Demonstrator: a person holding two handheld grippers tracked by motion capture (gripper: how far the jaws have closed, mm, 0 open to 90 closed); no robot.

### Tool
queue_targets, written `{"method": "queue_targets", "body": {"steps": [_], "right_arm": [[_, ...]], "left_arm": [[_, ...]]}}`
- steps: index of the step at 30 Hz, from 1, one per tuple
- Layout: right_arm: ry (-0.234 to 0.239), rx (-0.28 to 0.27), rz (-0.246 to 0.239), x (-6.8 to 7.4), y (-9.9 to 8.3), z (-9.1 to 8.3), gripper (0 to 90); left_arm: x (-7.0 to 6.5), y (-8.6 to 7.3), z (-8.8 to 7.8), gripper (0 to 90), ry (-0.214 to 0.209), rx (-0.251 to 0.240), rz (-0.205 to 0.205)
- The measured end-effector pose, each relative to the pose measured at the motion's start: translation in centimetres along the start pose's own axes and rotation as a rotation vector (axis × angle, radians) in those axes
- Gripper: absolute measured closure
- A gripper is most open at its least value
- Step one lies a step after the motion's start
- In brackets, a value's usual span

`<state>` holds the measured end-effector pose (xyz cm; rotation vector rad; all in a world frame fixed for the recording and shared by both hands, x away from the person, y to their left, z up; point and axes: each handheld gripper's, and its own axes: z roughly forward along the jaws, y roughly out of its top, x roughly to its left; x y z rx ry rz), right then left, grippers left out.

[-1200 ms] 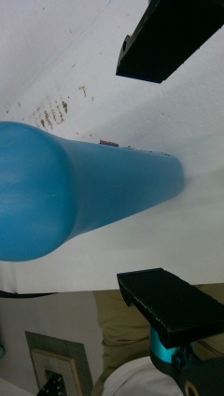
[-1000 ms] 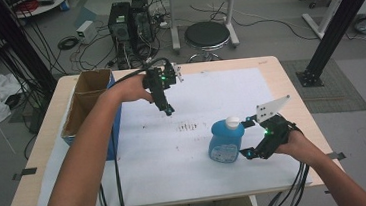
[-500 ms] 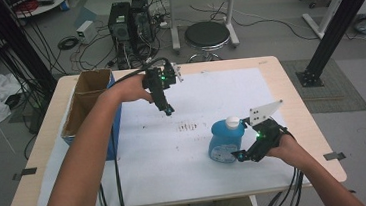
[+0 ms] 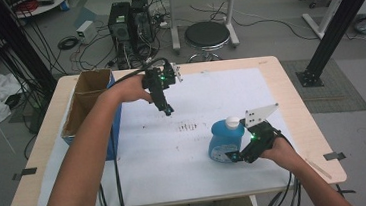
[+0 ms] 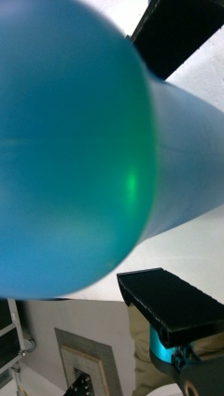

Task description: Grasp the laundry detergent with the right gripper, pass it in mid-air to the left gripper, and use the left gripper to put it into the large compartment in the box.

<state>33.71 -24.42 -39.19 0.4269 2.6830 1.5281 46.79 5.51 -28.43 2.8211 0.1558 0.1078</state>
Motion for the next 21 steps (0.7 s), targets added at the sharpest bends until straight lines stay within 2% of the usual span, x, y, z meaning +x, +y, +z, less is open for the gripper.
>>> {"method": "queue_targets", "body": {"steps": [9,10,11,17,19,21], "right_arm": [[-0.012,-0.07,0.004,-0.1,-0.6,0.2,5.4],[-0.005,-0.084,0.008,-0.1,-0.8,0.2,11.3],[0.005,-0.09,0.008,-0.1,-0.9,0.2,13.1],[0.002,-0.089,0.005,-0.1,-1.2,0.5,13.5],[0.006,-0.093,0.002,-0.1,-1.2,0.5,17.2],[0.006,-0.093,0.002,-0.2,-1.2,0.5,17.3]], "left_arm": [[0.0,0.1,0.1,3.0,0.001,0.003,0.0],[0.0,0.0,0.0,2.9,0.001,0.003,0.0],[0.0,0.0,0.0,2.9,0.002,0.003,0.0],[0.0,0.0,0.0,2.9,0.003,0.006,0.004],[0.0,0.0,0.0,3.0,0.003,0.004,0.002],[0.0,0.0,0.0,2.9,0.003,0.007,0.005]]}}
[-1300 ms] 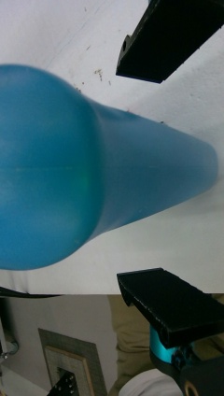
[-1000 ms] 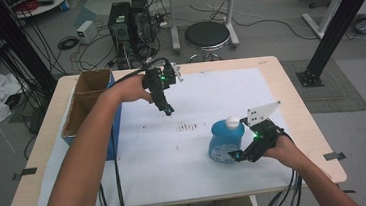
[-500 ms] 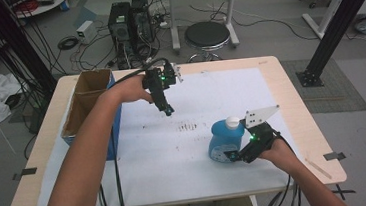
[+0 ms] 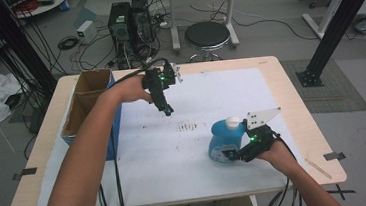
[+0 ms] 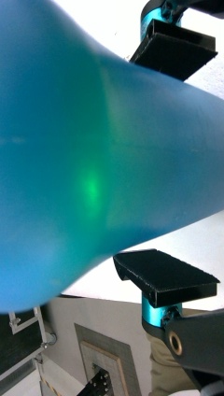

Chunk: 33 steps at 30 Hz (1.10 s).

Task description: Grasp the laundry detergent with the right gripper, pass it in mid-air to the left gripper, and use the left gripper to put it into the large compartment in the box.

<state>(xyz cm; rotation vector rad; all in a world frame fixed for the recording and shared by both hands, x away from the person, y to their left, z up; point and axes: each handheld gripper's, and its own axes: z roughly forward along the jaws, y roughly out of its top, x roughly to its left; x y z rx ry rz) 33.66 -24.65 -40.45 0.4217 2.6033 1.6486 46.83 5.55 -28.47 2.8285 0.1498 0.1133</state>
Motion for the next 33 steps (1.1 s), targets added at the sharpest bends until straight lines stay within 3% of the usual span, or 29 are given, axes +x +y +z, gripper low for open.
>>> {"method": "queue_targets", "body": {"steps": [2,4,33], "right_arm": [[-0.006,0.0,-0.002,-0.01,-0.02,0.02,17.6],[0.002,-0.005,-0.009,-0.05,-0.03,-0.03,24.7],[-0.009,-0.034,-0.04,-0.28,-0.13,0.2,39.3]], "left_arm": [[0.02,-0.01,0.0,3.0,0.001,0.0,0.002],[0.02,-0.02,0.02,3.0,0.0,-0.001,-0.001],[0.03,0.0,0.38,2.9,-0.009,0.0,-0.009]]}}
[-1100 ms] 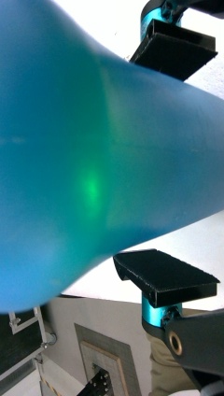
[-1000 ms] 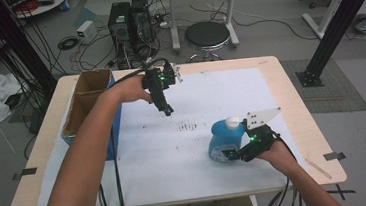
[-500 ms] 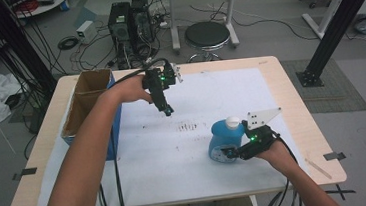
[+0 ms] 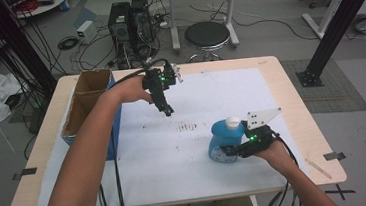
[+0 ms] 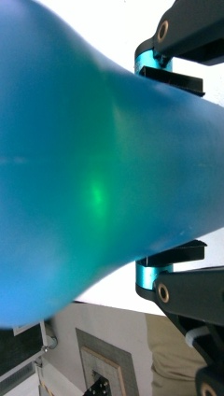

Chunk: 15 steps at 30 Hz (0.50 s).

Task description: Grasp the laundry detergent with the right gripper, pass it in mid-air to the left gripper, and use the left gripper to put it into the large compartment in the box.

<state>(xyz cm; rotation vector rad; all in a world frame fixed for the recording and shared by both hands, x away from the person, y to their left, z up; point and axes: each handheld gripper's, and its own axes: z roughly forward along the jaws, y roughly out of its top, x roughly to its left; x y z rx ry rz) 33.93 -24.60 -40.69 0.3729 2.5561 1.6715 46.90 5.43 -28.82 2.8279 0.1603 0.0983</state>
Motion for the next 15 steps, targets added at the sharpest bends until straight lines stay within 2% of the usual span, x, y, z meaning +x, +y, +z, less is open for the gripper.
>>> {"method": "queue_targets", "body": {"steps": [5,15], "right_arm": [[-0.005,-0.013,-0.013,0.03,0.0,0.06,42.2],[-0.056,-0.009,-0.026,0.46,0.3,-0.06,45.2]], "left_arm": [[-0.01,-0.01,0.06,2.9,-0.004,0.002,0.002],[-0.27,0.01,-0.11,3.0,0.005,0.003,0.012]]}}
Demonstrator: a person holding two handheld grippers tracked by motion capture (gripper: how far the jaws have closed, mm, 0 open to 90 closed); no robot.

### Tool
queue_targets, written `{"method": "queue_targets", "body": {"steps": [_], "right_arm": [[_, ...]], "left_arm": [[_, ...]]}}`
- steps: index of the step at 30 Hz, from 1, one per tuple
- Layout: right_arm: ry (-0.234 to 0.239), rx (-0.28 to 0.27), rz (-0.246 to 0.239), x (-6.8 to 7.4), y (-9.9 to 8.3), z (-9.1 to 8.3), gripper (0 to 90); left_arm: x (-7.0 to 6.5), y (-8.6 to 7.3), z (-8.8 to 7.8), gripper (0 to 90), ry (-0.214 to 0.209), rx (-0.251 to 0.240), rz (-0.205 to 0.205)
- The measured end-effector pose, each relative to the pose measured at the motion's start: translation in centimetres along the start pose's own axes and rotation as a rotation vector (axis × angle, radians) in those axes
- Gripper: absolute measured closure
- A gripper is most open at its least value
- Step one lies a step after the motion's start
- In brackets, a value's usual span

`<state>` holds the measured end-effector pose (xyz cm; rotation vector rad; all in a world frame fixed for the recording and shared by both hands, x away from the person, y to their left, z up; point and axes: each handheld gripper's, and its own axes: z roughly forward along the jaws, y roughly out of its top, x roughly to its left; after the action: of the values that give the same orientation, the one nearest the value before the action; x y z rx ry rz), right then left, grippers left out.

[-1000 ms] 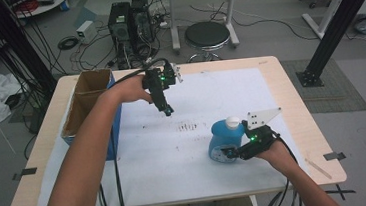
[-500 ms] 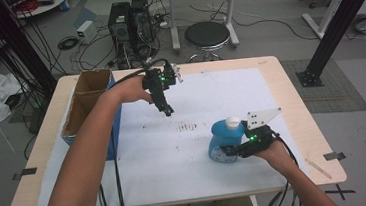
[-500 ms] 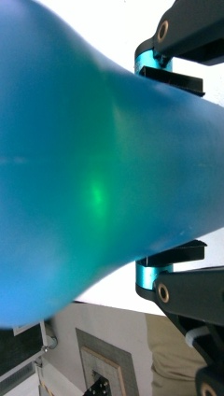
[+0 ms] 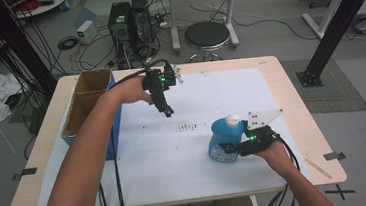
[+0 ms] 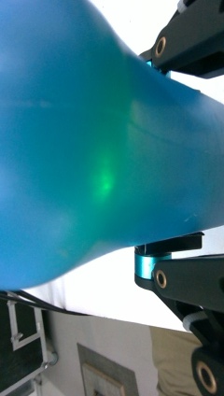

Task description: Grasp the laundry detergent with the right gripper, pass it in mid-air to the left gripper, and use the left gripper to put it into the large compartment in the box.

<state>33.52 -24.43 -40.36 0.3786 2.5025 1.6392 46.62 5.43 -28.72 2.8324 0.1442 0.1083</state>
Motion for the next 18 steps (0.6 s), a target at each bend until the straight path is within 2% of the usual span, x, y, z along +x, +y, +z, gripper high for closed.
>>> {"method": "queue_targets", "body": {"steps": [3,6,9,18], "right_arm": [[-0.011,0.011,-0.007,0.4,0.4,0.0,45.4],[-0.016,-0.001,-0.016,0.6,0.9,-0.3,45.5],[-0.013,-0.013,-0.012,0.7,1.8,-0.7,45.5],[-0.003,0.001,-0.047,1.4,4.4,-1.4,45.5]], "left_arm": [[-0.2,0.1,-0.1,2.9,0.002,-0.004,0.0],[-0.5,0.1,-0.4,2.9,0.007,-0.002,0.007],[-0.9,0.2,-0.7,2.9,0.012,-0.004,0.012],[-2.4,0.3,-1.9,2.9,0.029,-0.012,0.039]]}}
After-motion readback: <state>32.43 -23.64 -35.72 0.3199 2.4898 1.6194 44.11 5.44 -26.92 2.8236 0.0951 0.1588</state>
